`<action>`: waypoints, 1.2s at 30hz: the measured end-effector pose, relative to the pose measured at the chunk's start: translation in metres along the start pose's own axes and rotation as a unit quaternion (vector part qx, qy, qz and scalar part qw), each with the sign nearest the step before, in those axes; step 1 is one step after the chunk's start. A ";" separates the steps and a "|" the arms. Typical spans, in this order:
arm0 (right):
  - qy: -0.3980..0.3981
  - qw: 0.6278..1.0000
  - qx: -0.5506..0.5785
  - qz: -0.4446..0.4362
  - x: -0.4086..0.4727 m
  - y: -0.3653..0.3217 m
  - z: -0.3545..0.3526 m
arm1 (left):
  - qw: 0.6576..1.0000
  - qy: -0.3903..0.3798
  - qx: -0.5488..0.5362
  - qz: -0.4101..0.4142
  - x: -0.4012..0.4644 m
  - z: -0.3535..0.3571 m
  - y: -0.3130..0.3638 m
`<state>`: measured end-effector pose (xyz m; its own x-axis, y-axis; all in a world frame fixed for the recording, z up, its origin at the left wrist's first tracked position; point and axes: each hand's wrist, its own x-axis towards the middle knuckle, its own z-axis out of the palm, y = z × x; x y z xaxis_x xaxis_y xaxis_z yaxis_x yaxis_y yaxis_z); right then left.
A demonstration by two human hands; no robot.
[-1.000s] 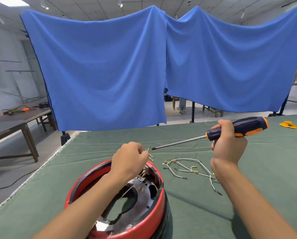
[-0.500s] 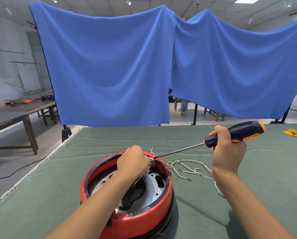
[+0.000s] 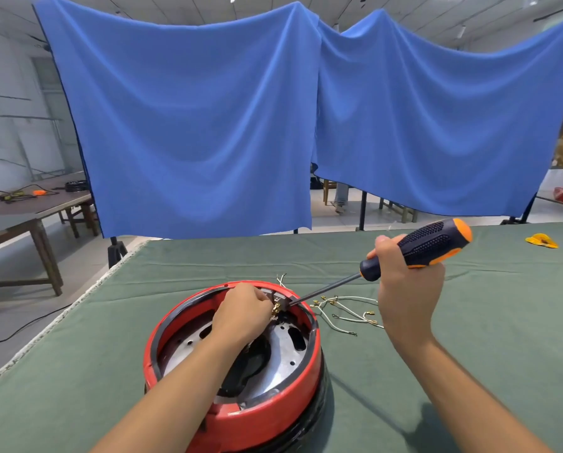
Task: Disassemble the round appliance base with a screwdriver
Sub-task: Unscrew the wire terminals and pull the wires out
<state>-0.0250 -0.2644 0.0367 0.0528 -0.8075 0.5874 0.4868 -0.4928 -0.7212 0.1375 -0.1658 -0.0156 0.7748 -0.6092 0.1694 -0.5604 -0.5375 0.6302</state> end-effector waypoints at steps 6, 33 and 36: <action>-0.049 0.998 0.016 -0.032 -0.018 -0.003 0.010 | 0.998 -0.003 -0.055 -0.033 0.000 0.003 0.000; -0.077 0.990 -0.118 0.017 0.056 0.015 0.058 | 0.998 0.006 -0.034 -0.048 -0.016 -0.001 0.007; -0.070 0.988 -0.133 0.030 0.060 0.018 0.057 | 0.998 0.005 -0.036 -0.052 -0.016 0.000 0.006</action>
<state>0.0363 -0.3034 0.0799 0.2037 -0.7939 0.5730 0.2332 -0.5290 -0.8159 0.1221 -0.1595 -0.0140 0.8307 -0.5462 0.1081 -0.4548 -0.5537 0.6976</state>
